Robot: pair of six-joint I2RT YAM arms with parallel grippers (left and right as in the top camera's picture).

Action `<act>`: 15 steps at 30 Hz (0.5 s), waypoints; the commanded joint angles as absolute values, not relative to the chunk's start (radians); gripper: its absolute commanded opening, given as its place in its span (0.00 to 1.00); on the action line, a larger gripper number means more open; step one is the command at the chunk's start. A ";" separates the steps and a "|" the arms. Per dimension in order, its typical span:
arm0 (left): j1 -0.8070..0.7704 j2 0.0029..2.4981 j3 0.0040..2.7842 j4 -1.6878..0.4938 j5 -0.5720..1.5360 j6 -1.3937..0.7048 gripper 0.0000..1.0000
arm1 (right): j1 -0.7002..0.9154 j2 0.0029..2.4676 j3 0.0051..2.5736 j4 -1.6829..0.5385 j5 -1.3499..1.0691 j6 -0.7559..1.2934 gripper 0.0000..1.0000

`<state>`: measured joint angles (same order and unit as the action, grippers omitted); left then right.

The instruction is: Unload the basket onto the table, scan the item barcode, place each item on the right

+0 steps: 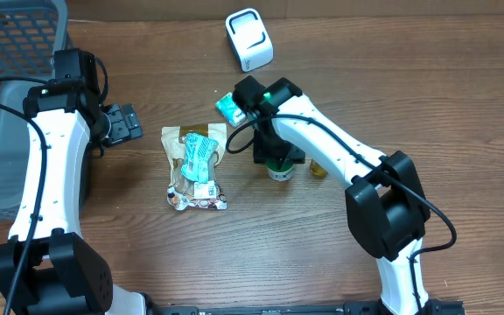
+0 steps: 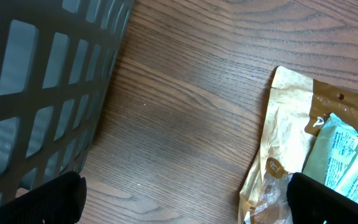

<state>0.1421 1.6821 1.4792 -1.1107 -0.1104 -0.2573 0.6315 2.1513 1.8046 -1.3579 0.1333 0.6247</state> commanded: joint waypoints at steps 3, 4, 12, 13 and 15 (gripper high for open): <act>0.144 1.666 1.500 -1.111 -0.123 -0.243 1.00 | 0.606 2.168 1.787 -1.379 0.157 0.620 0.60; 0.144 1.666 1.500 -1.111 -0.123 -0.243 1.00 | 0.606 2.168 1.787 -1.378 0.157 0.620 0.60; 0.144 1.666 1.500 -1.111 -0.123 -0.243 1.00 | 0.606 2.168 1.787 -1.374 0.128 0.570 0.61; 0.144 1.666 1.500 -1.111 -0.123 -0.243 1.00 | 0.606 2.168 1.787 -1.374 0.126 0.571 0.61; 0.144 1.666 1.500 -1.111 -0.123 -0.243 1.00 | 0.606 2.168 1.787 -1.374 0.126 0.571 0.67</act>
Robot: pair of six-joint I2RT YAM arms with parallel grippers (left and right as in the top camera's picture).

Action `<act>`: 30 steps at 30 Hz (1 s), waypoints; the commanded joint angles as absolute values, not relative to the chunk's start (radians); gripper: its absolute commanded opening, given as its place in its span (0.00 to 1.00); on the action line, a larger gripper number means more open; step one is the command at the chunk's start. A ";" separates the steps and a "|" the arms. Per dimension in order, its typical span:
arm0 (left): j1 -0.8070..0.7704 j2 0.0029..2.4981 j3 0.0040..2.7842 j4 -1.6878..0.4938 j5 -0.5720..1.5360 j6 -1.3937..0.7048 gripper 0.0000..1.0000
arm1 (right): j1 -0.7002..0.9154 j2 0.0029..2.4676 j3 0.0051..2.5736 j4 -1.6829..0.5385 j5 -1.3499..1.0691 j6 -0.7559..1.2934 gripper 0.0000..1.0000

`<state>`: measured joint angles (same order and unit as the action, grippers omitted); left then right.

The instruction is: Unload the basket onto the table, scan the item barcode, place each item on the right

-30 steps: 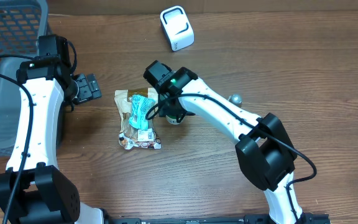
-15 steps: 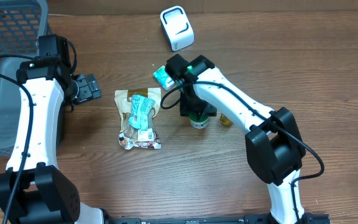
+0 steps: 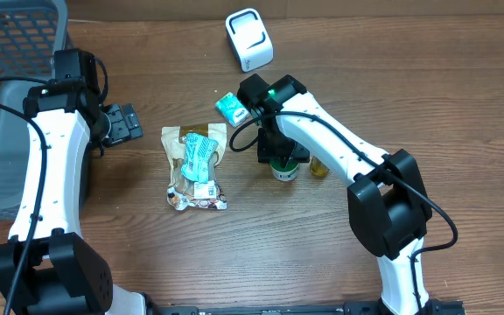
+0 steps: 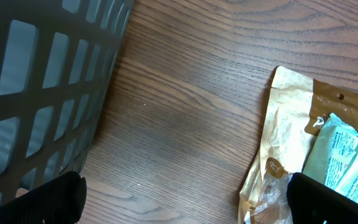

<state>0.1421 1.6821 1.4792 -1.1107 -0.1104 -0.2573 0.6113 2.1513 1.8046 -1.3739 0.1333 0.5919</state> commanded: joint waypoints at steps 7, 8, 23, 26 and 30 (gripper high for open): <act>0.144 1.666 1.500 -1.111 -0.123 -0.243 1.00 | 0.606 2.168 1.787 -1.371 0.126 0.571 0.67; 0.144 1.666 1.500 -1.111 -0.123 -0.243 1.00 | 0.606 2.168 1.787 -1.368 0.126 0.571 0.67; 0.144 1.666 1.500 -1.111 -0.123 -0.243 0.99 | 0.606 2.168 1.787 -1.359 0.126 0.568 0.64; 0.144 1.666 1.500 -1.111 -0.123 -0.243 1.00 | 0.606 2.168 1.787 -1.356 0.126 0.558 0.65; 0.144 1.666 1.500 -1.111 -0.123 -0.243 1.00 | 0.606 2.168 1.787 -1.353 0.126 0.549 0.70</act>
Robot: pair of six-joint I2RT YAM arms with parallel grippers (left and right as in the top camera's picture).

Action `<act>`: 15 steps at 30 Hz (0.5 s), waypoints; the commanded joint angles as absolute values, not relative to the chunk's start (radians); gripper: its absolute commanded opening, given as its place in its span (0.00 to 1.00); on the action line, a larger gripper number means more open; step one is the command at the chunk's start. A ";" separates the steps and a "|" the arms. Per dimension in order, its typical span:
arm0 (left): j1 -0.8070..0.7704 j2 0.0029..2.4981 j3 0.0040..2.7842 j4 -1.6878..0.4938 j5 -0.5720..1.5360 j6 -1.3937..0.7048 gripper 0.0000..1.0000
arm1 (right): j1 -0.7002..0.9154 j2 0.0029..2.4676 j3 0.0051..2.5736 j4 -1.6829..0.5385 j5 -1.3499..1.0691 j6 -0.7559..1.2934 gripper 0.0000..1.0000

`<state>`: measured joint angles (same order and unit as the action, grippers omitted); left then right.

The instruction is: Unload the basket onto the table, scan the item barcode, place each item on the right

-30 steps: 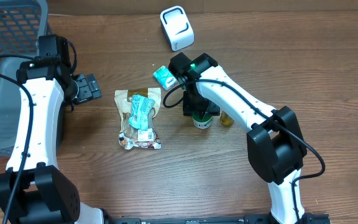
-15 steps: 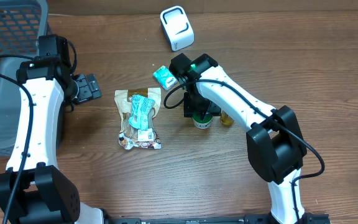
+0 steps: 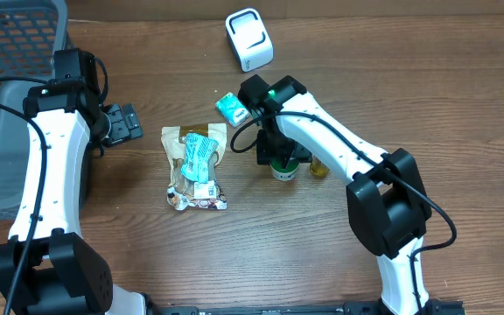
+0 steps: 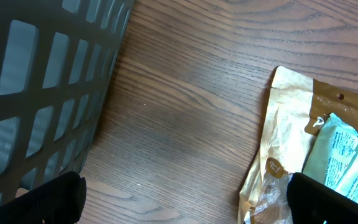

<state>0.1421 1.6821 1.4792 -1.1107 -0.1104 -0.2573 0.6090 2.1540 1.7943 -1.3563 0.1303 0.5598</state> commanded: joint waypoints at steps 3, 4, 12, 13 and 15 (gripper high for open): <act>0.144 1.666 1.500 -1.111 -0.123 -0.243 0.99 | 0.606 2.168 1.787 -1.356 0.126 0.549 0.73; 0.144 1.666 1.500 -1.111 -0.123 -0.243 1.00 | 0.606 2.168 1.787 -1.358 0.126 0.549 0.75; 0.144 1.666 1.500 -1.111 -0.123 -0.243 1.00 | 0.606 2.168 1.787 -1.357 0.131 0.549 1.00; 0.144 1.666 1.500 -1.111 -0.123 -0.243 1.00 | 0.606 2.168 1.787 -1.357 0.131 0.548 1.00; 0.144 1.666 1.500 -1.111 -0.123 -0.243 0.99 | 0.605 2.167 1.803 -1.364 0.131 0.541 1.00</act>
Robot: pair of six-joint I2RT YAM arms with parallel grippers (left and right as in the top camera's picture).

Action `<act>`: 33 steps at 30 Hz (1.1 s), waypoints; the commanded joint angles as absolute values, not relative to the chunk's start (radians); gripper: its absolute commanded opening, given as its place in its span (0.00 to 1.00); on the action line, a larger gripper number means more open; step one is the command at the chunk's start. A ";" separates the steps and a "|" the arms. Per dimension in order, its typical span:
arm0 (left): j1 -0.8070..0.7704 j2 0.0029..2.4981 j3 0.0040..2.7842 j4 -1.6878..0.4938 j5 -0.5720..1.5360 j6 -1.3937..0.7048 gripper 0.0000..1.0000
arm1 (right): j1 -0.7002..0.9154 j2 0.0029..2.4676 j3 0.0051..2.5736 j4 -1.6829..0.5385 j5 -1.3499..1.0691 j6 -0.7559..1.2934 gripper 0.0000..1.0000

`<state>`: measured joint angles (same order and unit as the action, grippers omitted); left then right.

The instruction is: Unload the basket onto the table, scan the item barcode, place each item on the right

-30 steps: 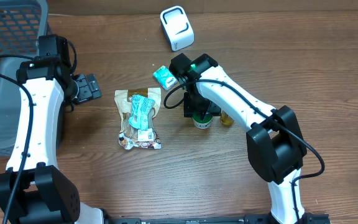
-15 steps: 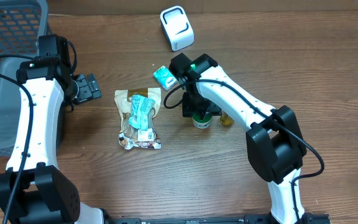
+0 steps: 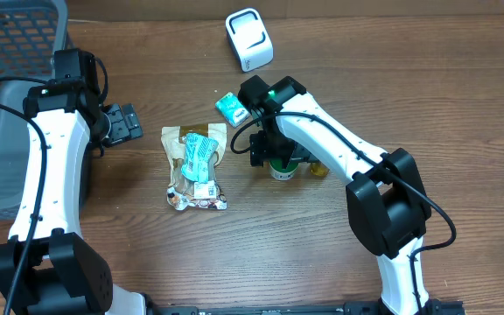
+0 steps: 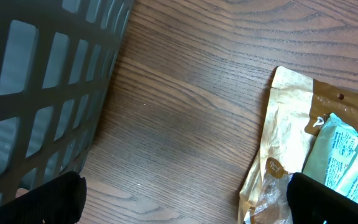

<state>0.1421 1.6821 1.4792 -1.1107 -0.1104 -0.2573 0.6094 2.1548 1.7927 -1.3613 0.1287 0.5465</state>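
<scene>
A white barcode scanner (image 3: 249,38) stands at the back of the table. My right gripper (image 3: 272,156) hangs low over a small round container (image 3: 280,171) with a white rim; its jaws are hidden under the wrist, so their state cannot be told. A green packet (image 3: 228,109) lies just behind that wrist, and a small yellow item (image 3: 319,169) sits to the container's right. A tan snack bag (image 3: 195,166) with a pale green packet (image 4: 344,162) on it lies mid-table. My left gripper (image 3: 128,122) stays open and empty to the bag's left, and its fingertips (image 4: 58,198) show wide apart.
A dark grey slatted basket (image 3: 7,105) fills the far left, and its wall (image 4: 36,81) stands close beside the left gripper. Bare wood (image 4: 185,124) lies between the basket and the snack bag.
My right gripper has shifted slightly to the left over the small round container. The left arm, the bags and the scanner have not moved.
My right gripper was low over the small container beside the green packet at every earlier moment, shifting only a little right and then left. The left gripper stayed open beside the basket throughout.
</scene>
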 commanded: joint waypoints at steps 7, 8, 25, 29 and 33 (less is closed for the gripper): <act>0.144 1.666 1.500 -1.111 -0.123 -0.243 0.99 | 0.606 2.167 2.012 -1.471 0.159 0.487 1.00; 0.144 1.666 1.500 -1.111 -0.123 -0.243 1.00 | 0.606 2.167 2.051 -1.487 0.165 0.477 1.00; 0.144 1.666 1.500 -1.111 -0.123 -0.243 0.99 | 0.617 2.170 2.150 -1.116 0.164 0.377 0.37; 0.144 1.666 1.500 -1.111 -0.123 -0.243 1.00 | 0.630 2.170 2.104 -1.011 0.164 0.315 0.15; 0.144 1.666 1.500 -1.111 -0.123 -0.243 1.00 | 0.631 2.170 2.054 -0.926 0.165 0.251 0.15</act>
